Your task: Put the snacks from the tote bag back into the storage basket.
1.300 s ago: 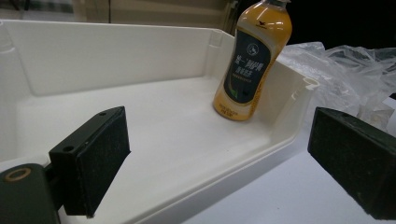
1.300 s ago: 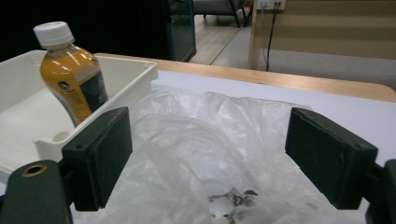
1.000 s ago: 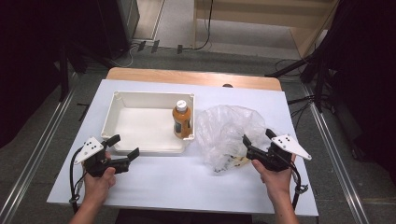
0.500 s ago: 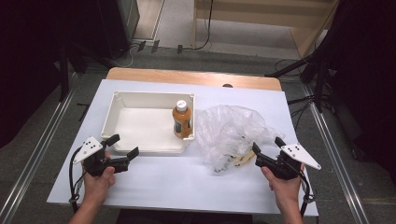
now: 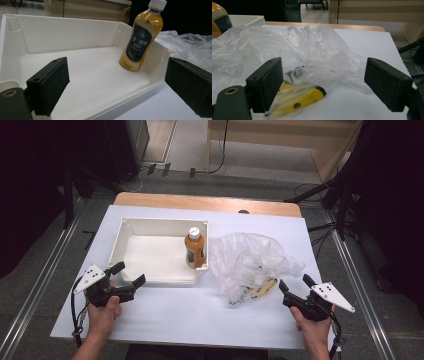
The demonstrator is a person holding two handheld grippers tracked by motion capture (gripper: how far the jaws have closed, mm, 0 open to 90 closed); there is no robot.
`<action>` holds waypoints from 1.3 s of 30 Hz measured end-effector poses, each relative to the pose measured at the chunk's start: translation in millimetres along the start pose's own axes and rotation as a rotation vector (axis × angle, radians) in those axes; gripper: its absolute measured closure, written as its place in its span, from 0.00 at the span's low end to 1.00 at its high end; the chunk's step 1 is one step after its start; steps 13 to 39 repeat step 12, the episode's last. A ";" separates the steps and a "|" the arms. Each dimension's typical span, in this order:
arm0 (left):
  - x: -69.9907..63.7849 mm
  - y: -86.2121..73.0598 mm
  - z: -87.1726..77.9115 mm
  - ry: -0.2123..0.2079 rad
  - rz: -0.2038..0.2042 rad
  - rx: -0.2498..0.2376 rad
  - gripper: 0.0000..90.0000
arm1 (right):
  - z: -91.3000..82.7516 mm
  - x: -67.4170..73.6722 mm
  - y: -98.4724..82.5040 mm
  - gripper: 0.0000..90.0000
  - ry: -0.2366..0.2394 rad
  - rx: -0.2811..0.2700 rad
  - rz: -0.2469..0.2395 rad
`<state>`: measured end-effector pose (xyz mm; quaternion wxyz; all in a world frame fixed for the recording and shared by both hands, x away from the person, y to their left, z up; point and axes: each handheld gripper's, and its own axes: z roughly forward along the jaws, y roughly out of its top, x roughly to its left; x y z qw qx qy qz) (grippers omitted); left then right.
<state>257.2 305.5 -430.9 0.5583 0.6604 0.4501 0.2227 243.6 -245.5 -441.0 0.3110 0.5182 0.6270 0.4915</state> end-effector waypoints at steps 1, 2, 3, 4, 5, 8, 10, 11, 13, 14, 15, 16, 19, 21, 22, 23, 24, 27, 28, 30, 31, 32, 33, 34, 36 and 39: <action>0.5 -0.4 0.6 0.000 -0.001 0.001 0.06 | -0.5 -1.1 -0.9 0.18 0.005 -0.001 -0.001; 1.2 -0.9 1.0 0.000 0.002 0.008 0.06 | -0.7 -2.0 -1.8 0.18 0.007 0.000 0.003; 1.1 -1.3 1.4 0.002 0.002 0.011 0.06 | -0.5 -3.5 -2.7 0.18 0.006 0.002 0.005; 1.4 -1.7 1.9 0.000 0.002 0.014 0.06 | 0.0 -4.4 -3.1 0.18 0.005 0.003 0.009; 1.6 -1.9 2.3 -0.003 0.001 0.014 0.06 | 0.6 -5.1 -3.5 0.18 0.000 0.006 0.008; 1.2 -3.4 4.6 -0.006 -0.006 0.024 0.06 | 1.1 -4.0 -6.0 0.18 -0.015 0.018 -0.012; 0.3 -4.6 5.3 -0.005 -0.009 0.030 0.06 | -0.4 -2.8 -8.8 0.18 -0.020 0.027 -0.023; -0.6 -4.9 5.4 -0.005 -0.010 0.030 0.06 | -0.9 -2.9 -9.5 0.18 -0.022 0.026 -0.028; -1.1 -4.8 5.4 -0.004 -0.011 0.033 0.06 | -2.0 -2.9 -10.7 0.18 -0.026 0.020 -0.028; -1.1 -4.8 5.4 -0.004 -0.011 0.033 0.06 | -2.0 -2.9 -10.7 0.18 -0.026 0.020 -0.028; -1.1 -4.8 5.4 -0.004 -0.011 0.033 0.06 | -2.0 -2.9 -10.7 0.18 -0.026 0.020 -0.028; -1.1 -4.8 5.4 -0.004 -0.011 0.033 0.06 | -2.0 -2.9 -10.7 0.18 -0.026 0.020 -0.028; -1.1 -4.8 5.4 -0.004 -0.011 0.033 0.06 | -2.0 -2.9 -10.7 0.18 -0.026 0.020 -0.028; -1.1 -4.8 5.4 -0.004 -0.011 0.033 0.06 | -2.0 -2.9 -10.7 0.18 -0.026 0.020 -0.028; -1.1 -4.8 5.4 -0.004 -0.011 0.033 0.06 | -2.0 -2.9 -10.7 0.18 -0.026 0.020 -0.028; -1.1 -4.8 5.4 -0.004 -0.011 0.033 0.06 | -2.0 -2.9 -10.7 0.18 -0.026 0.020 -0.028; -1.1 -4.8 5.4 -0.004 -0.011 0.033 0.06 | -2.0 -2.9 -10.7 0.18 -0.026 0.020 -0.028; -1.1 -4.8 5.4 -0.004 -0.011 0.033 0.06 | -2.0 -2.9 -10.7 0.18 -0.026 0.020 -0.028; -1.1 -4.8 5.4 -0.004 -0.011 0.033 0.06 | -2.0 -2.9 -10.7 0.18 -0.026 0.020 -0.028; -1.1 -4.8 5.4 -0.004 -0.011 0.033 0.06 | -2.0 -2.9 -10.7 0.18 -0.026 0.020 -0.028; -1.1 -4.8 5.4 -0.004 -0.011 0.033 0.06 | -2.0 -2.9 -10.7 0.18 -0.026 0.020 -0.028; -1.1 -4.8 5.4 -0.004 -0.011 0.033 0.06 | -2.0 -2.9 -10.7 0.18 -0.026 0.020 -0.028; -1.1 -4.8 5.4 -0.004 -0.011 0.033 0.06 | -2.0 -2.9 -10.7 0.18 -0.026 0.020 -0.028; -1.1 -4.8 5.4 -0.004 -0.011 0.033 0.06 | -2.0 -2.9 -10.7 0.18 -0.026 0.020 -0.028; -1.1 -4.8 5.4 -0.004 -0.011 0.033 0.06 | -2.0 -2.9 -10.7 0.18 -0.026 0.020 -0.028; -1.1 -4.8 5.4 -0.004 -0.011 0.033 0.06 | -2.0 -2.9 -10.7 0.18 -0.026 0.020 -0.028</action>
